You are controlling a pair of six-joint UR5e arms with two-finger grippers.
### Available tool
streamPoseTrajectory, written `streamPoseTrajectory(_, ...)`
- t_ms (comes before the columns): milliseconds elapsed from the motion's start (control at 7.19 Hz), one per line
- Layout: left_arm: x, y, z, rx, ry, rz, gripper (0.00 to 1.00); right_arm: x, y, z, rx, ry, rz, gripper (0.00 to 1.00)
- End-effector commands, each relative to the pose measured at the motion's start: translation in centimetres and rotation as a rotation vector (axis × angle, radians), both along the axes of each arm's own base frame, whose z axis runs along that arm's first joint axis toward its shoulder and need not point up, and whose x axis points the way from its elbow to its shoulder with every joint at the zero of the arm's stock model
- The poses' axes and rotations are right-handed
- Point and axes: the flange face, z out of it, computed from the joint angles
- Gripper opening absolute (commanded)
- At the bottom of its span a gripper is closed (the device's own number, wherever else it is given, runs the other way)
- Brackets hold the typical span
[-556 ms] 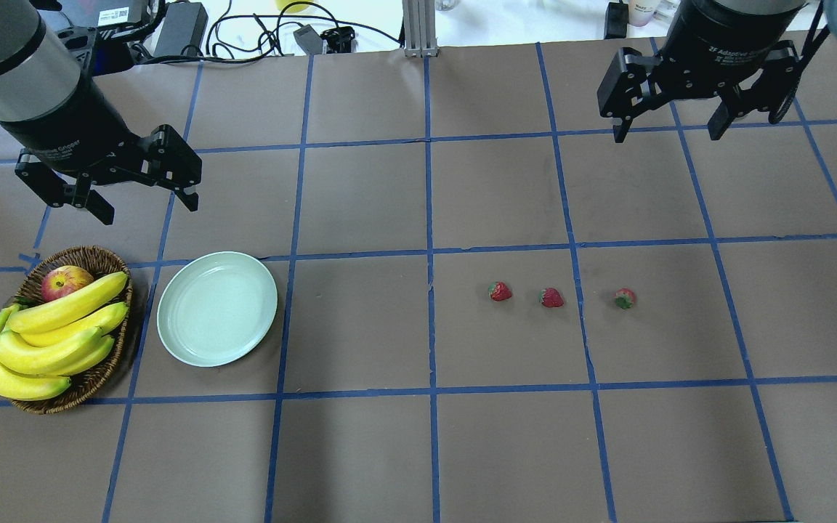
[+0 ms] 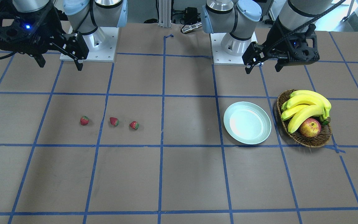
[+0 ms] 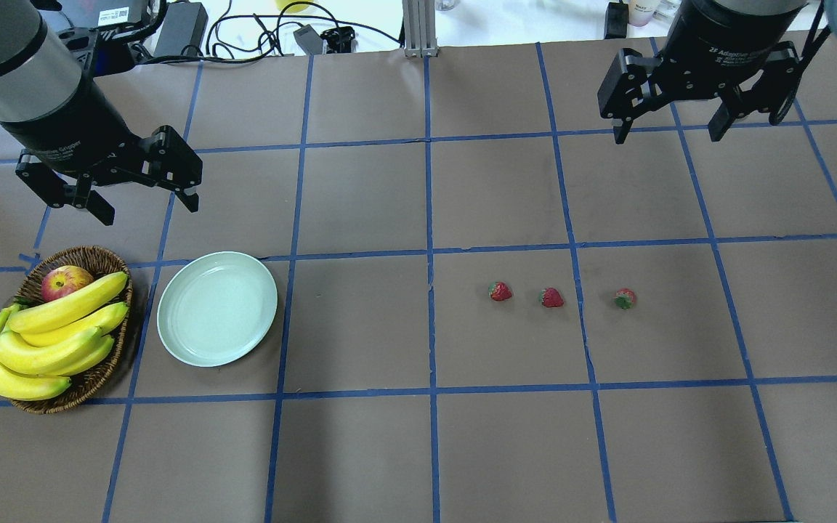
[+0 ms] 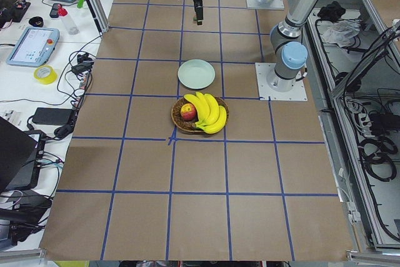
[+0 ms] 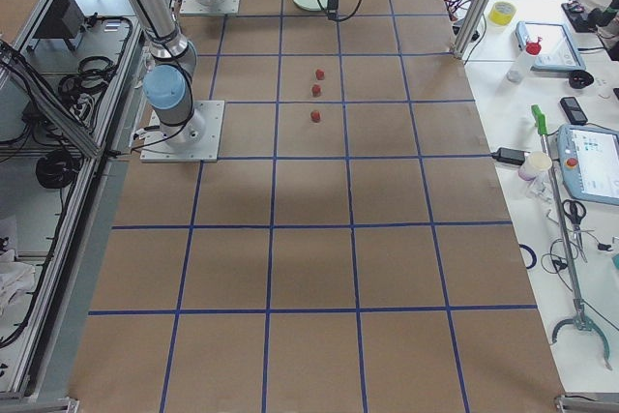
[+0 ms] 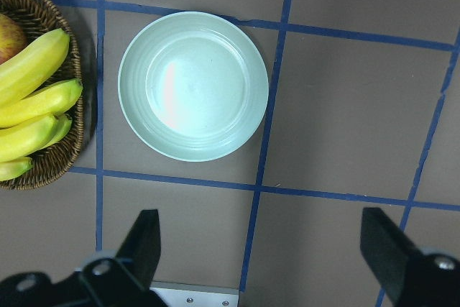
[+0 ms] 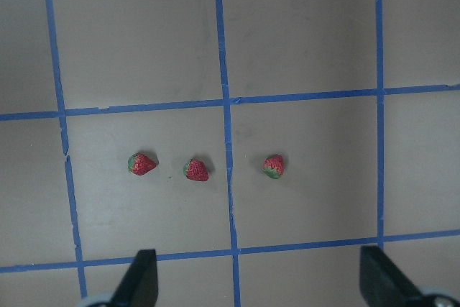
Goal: Collect all strawberries into plate
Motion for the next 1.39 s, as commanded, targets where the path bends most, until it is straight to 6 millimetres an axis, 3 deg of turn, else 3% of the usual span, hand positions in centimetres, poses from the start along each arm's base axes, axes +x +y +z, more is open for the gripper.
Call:
streamPoseTrajectory(0,0.0,0.0,0.0,0.000,-0.001,-0.001,1.00,-0.1,0.0,0.0,0.004,-0.001,-0.003,1.00)
streamPoseTrajectory(974,0.0,0.0,-0.1,0.002,-0.001,-0.001,1.00,0.1,0.2,-0.7,0.023,-0.004,0.000,1.00)
streamPoseTrajectory(1252,0.0,0.0,-0.1,0.003,-0.001,-0.001,1.00,0.2,-1.1,-3.4,0.074,-0.003,-0.009,1.00)
